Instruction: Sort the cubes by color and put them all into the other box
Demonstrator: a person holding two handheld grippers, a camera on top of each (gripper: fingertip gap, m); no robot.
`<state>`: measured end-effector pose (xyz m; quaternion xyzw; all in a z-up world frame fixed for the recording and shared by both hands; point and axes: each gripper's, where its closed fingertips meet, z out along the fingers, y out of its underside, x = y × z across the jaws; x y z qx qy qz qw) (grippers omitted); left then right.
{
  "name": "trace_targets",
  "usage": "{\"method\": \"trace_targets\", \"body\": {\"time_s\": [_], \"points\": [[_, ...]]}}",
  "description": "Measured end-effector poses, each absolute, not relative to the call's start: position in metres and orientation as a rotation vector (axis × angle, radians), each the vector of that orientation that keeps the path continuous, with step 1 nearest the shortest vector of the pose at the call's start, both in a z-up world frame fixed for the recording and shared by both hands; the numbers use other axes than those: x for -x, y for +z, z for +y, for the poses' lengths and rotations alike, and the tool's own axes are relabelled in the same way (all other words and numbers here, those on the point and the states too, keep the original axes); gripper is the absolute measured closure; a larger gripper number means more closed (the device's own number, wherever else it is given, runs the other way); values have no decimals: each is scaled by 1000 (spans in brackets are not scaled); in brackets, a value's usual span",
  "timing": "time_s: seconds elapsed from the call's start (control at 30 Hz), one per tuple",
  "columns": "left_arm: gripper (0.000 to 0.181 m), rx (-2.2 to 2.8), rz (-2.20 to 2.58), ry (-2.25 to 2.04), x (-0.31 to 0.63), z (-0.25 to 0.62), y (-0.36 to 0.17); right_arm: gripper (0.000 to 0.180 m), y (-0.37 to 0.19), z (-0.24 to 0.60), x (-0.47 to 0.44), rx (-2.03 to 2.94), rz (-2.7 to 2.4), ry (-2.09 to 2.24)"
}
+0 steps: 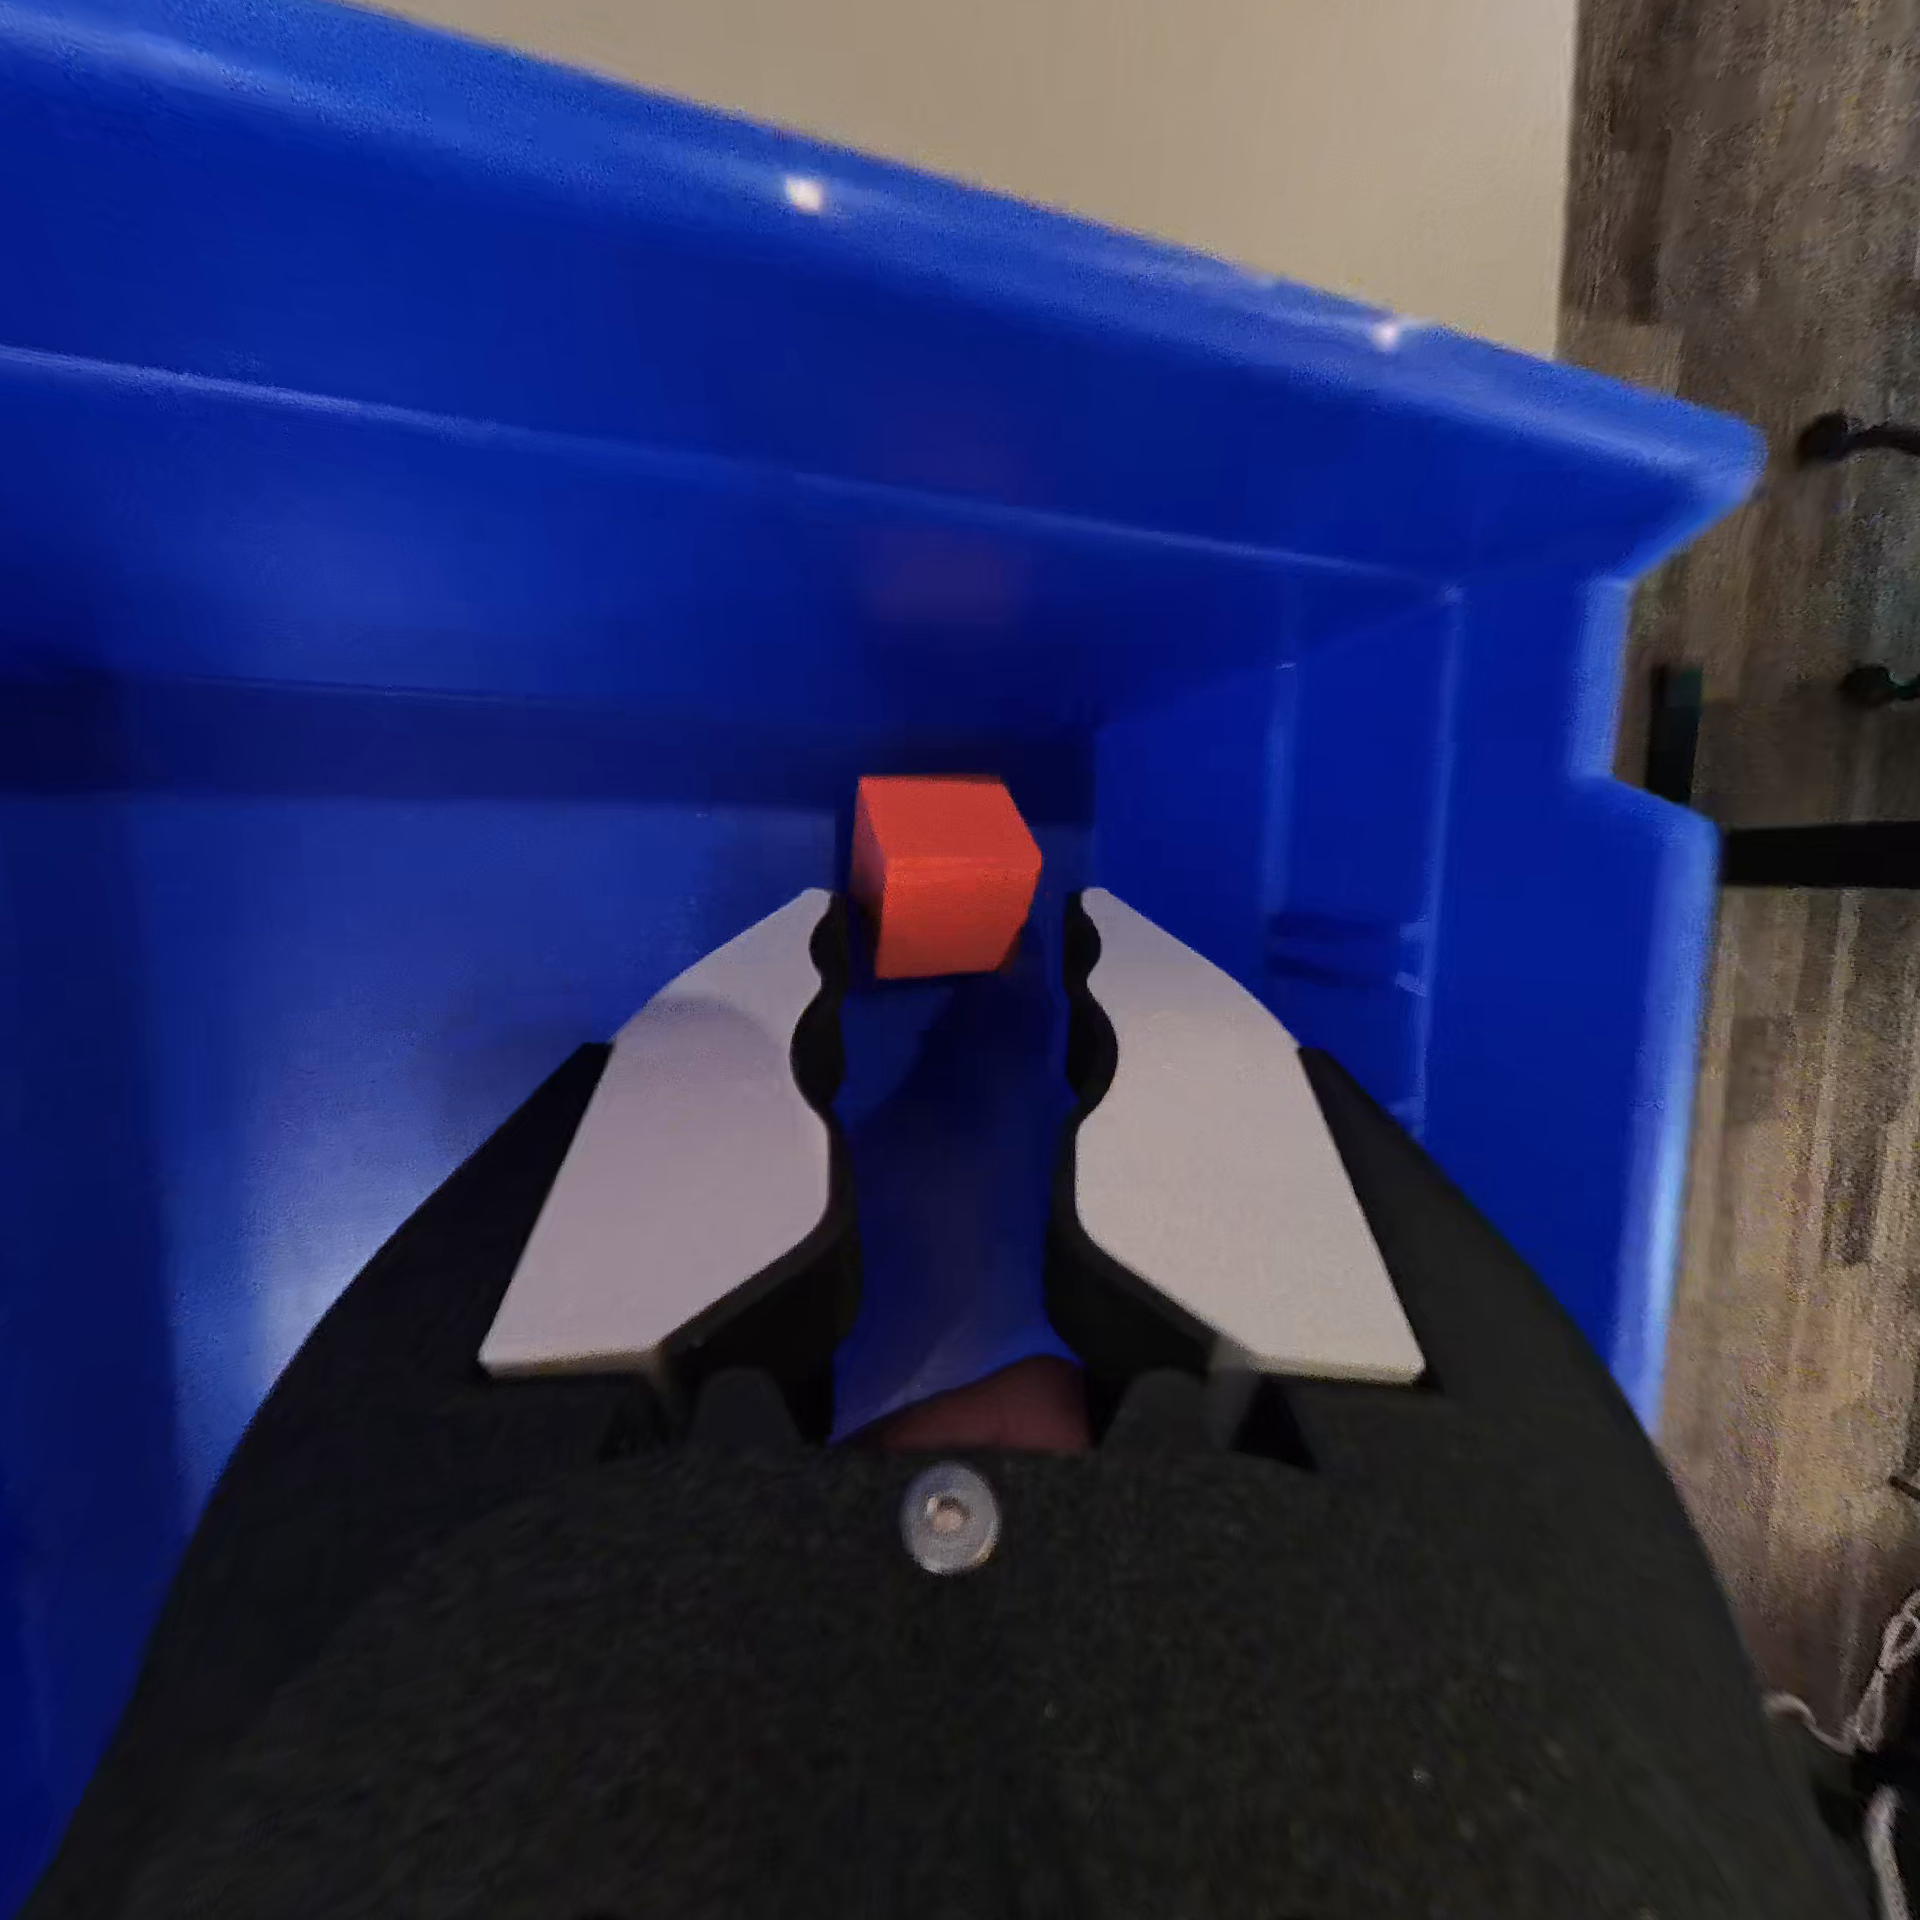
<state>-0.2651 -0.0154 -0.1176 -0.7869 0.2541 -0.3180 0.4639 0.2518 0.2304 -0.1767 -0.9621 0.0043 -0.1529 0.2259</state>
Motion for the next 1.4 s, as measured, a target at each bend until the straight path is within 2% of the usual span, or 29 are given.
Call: {"method": "trace_targets", "body": {"time_s": [0.07,0.17,0.3,0.43,0.57,0.7,0.9,1.03,1.13,1.2,1.23,1.33,1.4], "points": [[118,1936,611,-772,267,-15,-118,138,-153,227,-248,2569,3,-394],[117,1946,588,-771,270,-14,-120,133,-90,209,-228,2354,-48,-366],[117,1959,583,-737,272,-12,-125,136,-13,140,-121,2009,-200,-30],[117,1962,567,-656,276,-8,-126,133,-32,42,31,1864,-431,455],[117,1960,498,-512,290,2,-128,133,-84,2,95,1804,-400,550],[118,1972,473,-503,293,3,-131,134,-111,-10,109,1801,-471,435],[117,2024,490,-513,293,1,-136,135,-113,-14,109,1786,-505,426],[116,2029,592,-548,300,-14,-112,136,-115,-16,110,1801,-510,465],[124,2061,738,-463,343,-24,-85,136,-114,-15,106,1802,-504,462],[123,2162,810,-274,397,-15,-75,136,-115,-13,104,1811,-498,473],[119,2229,859,-176,423,-8,-75,137,-115,-13,103,1812,-494,483],[126,2327,1026,70,485,28,-78,137,-117,-11,104,1824,-497,510],[132,2392,1151,78,505,52,-95,137,-116,-10,105,1818,-505,499]]}}
